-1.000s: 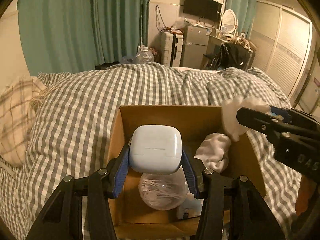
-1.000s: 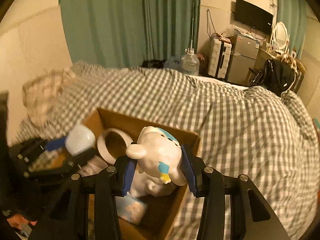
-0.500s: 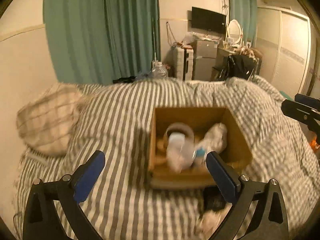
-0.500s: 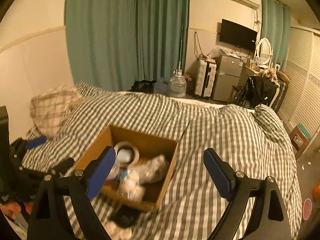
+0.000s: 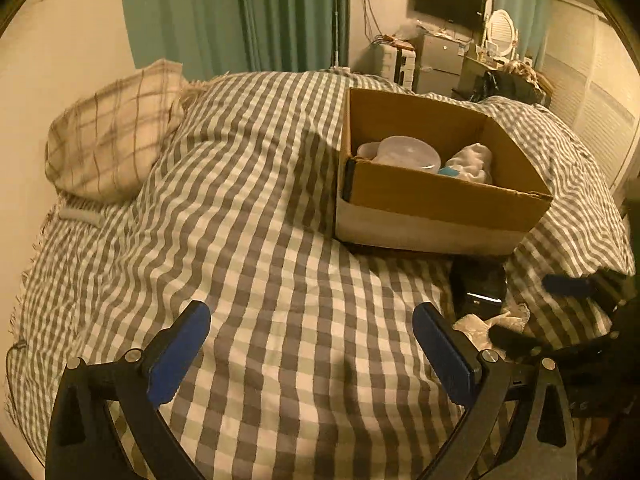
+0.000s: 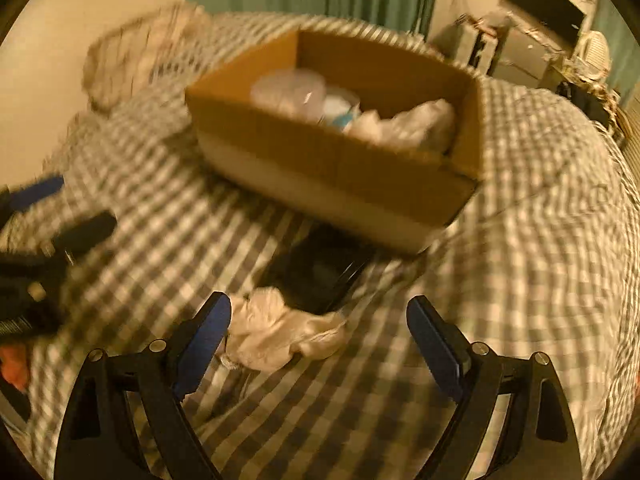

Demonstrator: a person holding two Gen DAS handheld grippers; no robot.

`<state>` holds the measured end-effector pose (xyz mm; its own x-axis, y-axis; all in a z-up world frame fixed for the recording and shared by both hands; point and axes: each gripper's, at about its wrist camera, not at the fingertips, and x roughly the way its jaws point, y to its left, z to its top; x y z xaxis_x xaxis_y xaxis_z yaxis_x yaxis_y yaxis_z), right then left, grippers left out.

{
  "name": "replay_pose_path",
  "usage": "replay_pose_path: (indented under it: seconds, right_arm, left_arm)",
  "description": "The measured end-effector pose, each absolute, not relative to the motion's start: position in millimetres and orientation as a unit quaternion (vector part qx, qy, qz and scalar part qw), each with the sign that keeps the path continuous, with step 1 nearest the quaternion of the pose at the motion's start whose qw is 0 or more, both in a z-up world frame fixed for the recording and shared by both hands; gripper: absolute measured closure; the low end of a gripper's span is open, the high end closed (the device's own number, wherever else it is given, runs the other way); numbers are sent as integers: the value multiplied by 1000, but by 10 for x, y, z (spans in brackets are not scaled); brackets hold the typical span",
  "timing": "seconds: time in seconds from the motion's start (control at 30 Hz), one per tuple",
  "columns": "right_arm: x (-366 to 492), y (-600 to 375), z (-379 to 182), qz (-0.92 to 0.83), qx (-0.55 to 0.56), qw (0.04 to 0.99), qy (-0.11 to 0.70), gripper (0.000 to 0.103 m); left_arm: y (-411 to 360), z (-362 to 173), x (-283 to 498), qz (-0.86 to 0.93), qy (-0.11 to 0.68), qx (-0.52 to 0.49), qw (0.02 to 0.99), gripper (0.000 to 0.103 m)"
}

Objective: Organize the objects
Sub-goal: 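Grasp the white lace cloth with the right tool, then grasp the black object beside the box with the left tool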

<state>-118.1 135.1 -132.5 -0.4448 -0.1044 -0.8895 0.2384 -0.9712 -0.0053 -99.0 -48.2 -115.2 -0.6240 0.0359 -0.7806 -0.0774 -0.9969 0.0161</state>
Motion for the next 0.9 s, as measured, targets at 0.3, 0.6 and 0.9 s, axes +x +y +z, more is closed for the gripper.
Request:
replay_pose_path:
  seconds: [0.3,0.6,0.9]
  right_arm:
    - [-1205,1174,-1646,-805,572,128,88,72]
    - [-949,1532,-813,-873,473,88,86,92]
    - [-1059,2207,-502,-902,430,14,36,92]
  left_arm:
    - [-484,-1262,-998,893,20,-447,35,0]
    - [-121,-1111,-1015,895,46,-439,63,0]
    - [710,-1396,-1226,880,57,-455,128,0]
